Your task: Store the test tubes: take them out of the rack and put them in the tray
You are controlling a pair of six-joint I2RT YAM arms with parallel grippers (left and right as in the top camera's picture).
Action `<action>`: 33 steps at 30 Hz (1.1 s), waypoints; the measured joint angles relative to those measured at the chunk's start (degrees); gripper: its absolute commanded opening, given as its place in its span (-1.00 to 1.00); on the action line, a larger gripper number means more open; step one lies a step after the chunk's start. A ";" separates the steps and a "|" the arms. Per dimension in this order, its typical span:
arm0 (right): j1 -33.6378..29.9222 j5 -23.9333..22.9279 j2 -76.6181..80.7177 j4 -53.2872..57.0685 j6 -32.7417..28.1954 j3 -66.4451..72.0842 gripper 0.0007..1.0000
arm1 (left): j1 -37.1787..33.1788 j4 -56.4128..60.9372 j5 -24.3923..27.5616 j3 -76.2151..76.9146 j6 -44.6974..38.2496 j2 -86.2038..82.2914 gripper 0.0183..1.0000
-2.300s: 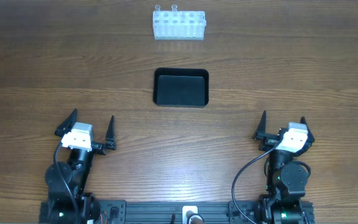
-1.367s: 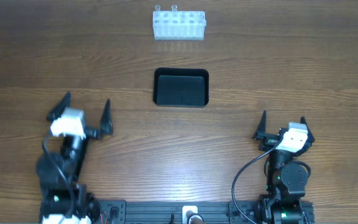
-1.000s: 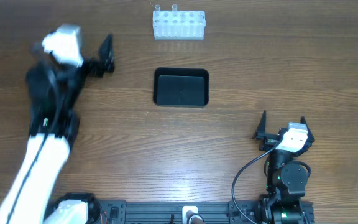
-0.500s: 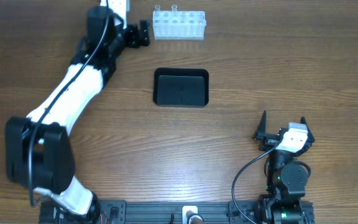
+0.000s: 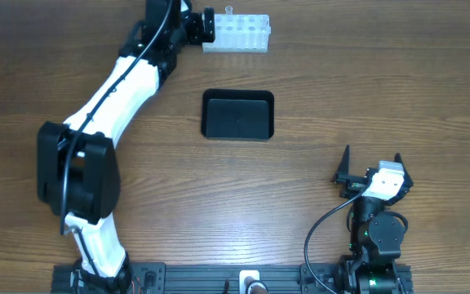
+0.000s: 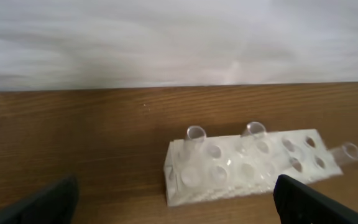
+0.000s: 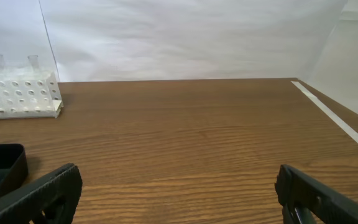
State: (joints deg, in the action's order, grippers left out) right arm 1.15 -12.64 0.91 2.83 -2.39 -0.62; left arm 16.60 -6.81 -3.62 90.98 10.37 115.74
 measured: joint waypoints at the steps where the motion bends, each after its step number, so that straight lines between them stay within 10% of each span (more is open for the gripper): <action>1: 0.00 0.00 0.00 0.00 0.04 0.00 0.98 | 0.11 -0.13 -0.35 0.81 0.00 0.85 1.00; 33: 0.00 0.00 0.00 0.00 0.02 0.00 0.99 | 2.25 -1.14 -5.86 17.31 0.20 17.92 0.54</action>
State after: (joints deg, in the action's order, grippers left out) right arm 1.15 -12.64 0.91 2.83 -2.37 -0.62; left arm 18.85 -7.94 -9.47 108.29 10.57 133.67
